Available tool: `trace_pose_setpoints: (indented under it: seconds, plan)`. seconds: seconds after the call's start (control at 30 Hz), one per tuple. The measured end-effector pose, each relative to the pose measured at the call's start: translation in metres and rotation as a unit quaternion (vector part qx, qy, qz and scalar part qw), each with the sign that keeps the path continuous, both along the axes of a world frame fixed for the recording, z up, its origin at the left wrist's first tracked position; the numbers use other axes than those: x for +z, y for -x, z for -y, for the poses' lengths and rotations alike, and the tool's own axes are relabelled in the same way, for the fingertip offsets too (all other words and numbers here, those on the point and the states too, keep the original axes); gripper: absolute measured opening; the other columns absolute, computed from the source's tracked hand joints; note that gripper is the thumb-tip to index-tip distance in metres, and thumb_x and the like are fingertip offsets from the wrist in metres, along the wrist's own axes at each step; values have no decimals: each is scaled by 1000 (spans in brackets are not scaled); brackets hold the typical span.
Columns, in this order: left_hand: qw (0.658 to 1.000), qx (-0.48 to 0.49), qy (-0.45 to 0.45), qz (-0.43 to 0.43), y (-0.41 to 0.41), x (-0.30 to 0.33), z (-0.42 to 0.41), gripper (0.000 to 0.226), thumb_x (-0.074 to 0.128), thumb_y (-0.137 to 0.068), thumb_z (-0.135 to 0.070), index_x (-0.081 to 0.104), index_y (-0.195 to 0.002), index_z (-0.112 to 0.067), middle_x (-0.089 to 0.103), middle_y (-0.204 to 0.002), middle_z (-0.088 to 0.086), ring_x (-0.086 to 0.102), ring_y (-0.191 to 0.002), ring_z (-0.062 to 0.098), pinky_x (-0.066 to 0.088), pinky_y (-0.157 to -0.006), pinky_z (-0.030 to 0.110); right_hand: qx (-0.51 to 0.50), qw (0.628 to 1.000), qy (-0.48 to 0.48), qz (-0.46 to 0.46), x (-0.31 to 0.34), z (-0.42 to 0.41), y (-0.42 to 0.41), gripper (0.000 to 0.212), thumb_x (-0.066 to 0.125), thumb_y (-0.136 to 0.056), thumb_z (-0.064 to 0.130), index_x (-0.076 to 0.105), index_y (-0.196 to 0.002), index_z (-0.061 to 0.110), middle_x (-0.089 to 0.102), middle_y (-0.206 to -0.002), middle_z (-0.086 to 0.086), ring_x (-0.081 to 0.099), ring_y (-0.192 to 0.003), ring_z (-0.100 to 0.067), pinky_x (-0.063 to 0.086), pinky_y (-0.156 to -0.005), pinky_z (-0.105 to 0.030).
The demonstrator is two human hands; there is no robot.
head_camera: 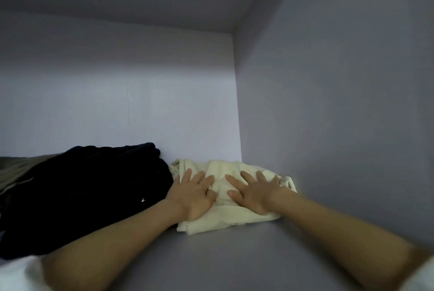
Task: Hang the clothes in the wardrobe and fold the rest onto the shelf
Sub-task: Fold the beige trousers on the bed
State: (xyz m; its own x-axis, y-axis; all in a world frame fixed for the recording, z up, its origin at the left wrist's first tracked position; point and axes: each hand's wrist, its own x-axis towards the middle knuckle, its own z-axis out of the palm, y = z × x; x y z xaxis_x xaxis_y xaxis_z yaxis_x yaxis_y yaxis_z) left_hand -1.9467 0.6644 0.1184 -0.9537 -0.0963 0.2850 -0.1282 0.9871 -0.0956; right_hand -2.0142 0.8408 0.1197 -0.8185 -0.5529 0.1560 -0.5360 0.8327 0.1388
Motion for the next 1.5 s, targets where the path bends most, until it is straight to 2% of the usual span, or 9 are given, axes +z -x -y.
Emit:
trace_pose_setpoints:
  seconds: [0.3, 0.4, 0.6, 0.73, 0.93, 1.13, 1.27, 1.4, 1.5]
  plan:
    - [987, 138, 67, 47, 11, 5, -8, 59, 5, -96, -53, -7, -149, -31, -7, -159, 2, -6, -146, 29, -13, -108, 63, 4, 1000, 7, 6, -2, 5, 19, 56, 8, -95, 58, -10, -146, 41, -12, -158, 3, -4, -144, -35, 2, -111, -63]
    - [988, 137, 49, 48, -18, 18, -11, 61, 11, -96, -54, 7, -151, -27, 5, -159, 5, -1, -146, 29, -10, -108, 64, 4, 1000, 7, -5, 5, 0, 3, 56, 17, -98, 49, -3, -149, 35, -5, -159, 0, 2, -144, -34, 7, -110, -63]
    - [974, 129, 75, -173, -123, 17, -28, 45, 36, -97, -33, 41, -139, -20, 32, -149, 3, 17, -142, 23, 14, -114, 42, 128, 981, 137, -58, 21, 27, -85, 43, 30, -98, 31, 38, -139, 21, 37, -144, -5, 35, -130, -28, 24, -108, -52]
    - [939, 182, 81, -279, -215, -3, -38, 42, 41, -94, -35, 45, -134, -23, 37, -145, 0, 22, -140, 21, 19, -111, 39, 250, 915, 289, -130, 14, 42, -161, 34, 35, -96, 28, 54, -124, 20, 58, -124, -6, 51, -113, -27, 41, -93, -38]
    - [893, 287, 54, -344, -390, -56, -42, 41, 51, -90, -27, 53, -130, -19, 51, -134, 1, 45, -123, 25, 28, -103, 36, 427, 765, 482, -30, -25, 61, -300, 25, 46, -92, 15, 63, -111, 13, 66, -107, -7, 57, -102, -28, 46, -85, -42]
    - [836, 485, -41, -254, -589, -171, -75, 44, 44, -94, -27, 42, -138, -23, 44, -140, -2, 42, -125, 22, 25, -105, 33, 582, 683, 413, 155, -129, 64, -470, 23, 48, -93, 7, 64, -110, 7, 66, -109, -6, 60, -101, -25, 46, -90, -36]
    - [799, 546, -94, -234, -701, -231, -126, 42, 45, -94, -27, 45, -136, -23, 48, -138, -1, 49, -121, 22, 31, -101, 32, 616, 670, 320, 265, -194, 60, -571, 23, 49, -92, 6, 65, -109, 6, 68, -107, -8, 63, -99, -27, 47, -91, -38]
    - [748, 616, -153, -197, -824, -283, -194, 39, 45, -95, -28, 50, -132, -22, 52, -134, 0, 58, -108, 24, 38, -97, 32, 670, 652, 58, 351, -265, 48, -688, 28, 43, -96, 22, 60, -119, 22, 66, -109, 5, 60, -97, -10, 42, -83, -21]
    - [680, 684, -173, -200, -911, -308, -240, 36, 45, -95, -28, 52, -130, -21, 53, -133, -1, 58, -109, 21, 40, -96, 32, 714, 589, -111, 361, -308, 36, -775, 30, 42, -97, 27, 59, -122, 26, 63, -104, 13, 58, -90, 1, 43, -83, -17]
